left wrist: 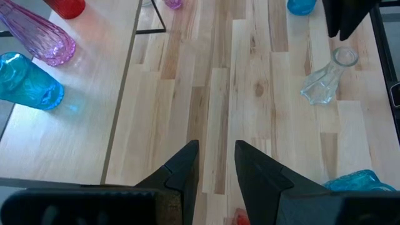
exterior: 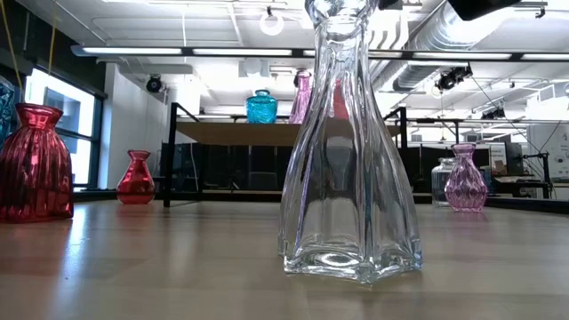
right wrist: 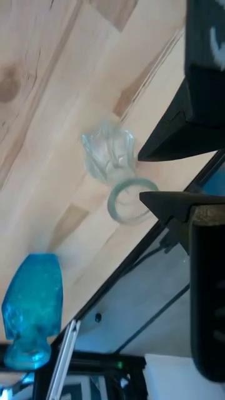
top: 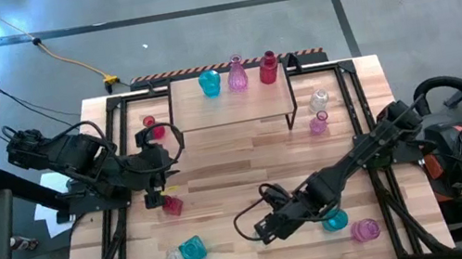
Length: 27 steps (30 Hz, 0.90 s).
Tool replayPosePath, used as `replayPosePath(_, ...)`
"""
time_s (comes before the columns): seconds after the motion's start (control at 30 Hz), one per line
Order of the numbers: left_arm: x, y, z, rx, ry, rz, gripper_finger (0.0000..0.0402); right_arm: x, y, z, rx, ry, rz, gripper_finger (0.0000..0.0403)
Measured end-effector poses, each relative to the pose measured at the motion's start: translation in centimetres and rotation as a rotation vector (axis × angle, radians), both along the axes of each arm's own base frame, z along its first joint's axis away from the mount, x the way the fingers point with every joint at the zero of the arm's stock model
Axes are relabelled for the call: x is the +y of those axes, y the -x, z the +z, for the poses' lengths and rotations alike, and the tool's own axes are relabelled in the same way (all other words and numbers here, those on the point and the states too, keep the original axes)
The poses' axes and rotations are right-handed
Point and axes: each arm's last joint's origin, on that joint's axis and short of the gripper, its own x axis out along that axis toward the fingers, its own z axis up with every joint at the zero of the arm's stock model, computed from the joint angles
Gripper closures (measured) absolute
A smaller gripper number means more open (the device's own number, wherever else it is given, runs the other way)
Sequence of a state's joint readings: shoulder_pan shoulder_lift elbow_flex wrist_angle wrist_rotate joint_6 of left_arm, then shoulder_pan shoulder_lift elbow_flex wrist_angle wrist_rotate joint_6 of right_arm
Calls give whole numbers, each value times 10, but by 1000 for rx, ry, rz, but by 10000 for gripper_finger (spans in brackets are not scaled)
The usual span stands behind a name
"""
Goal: Sort vases onto shelf
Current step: Put the bottom right transparent flower vase on the shelf
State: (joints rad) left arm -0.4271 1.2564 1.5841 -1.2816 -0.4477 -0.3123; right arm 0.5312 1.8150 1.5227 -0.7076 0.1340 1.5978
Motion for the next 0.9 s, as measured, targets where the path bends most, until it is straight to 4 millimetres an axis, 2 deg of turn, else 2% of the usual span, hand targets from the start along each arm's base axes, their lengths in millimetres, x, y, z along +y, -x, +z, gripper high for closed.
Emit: replayPosePath(0.9,0,0,0,-1,0,0,310,8,-14,-22,8,-21,-8,334)
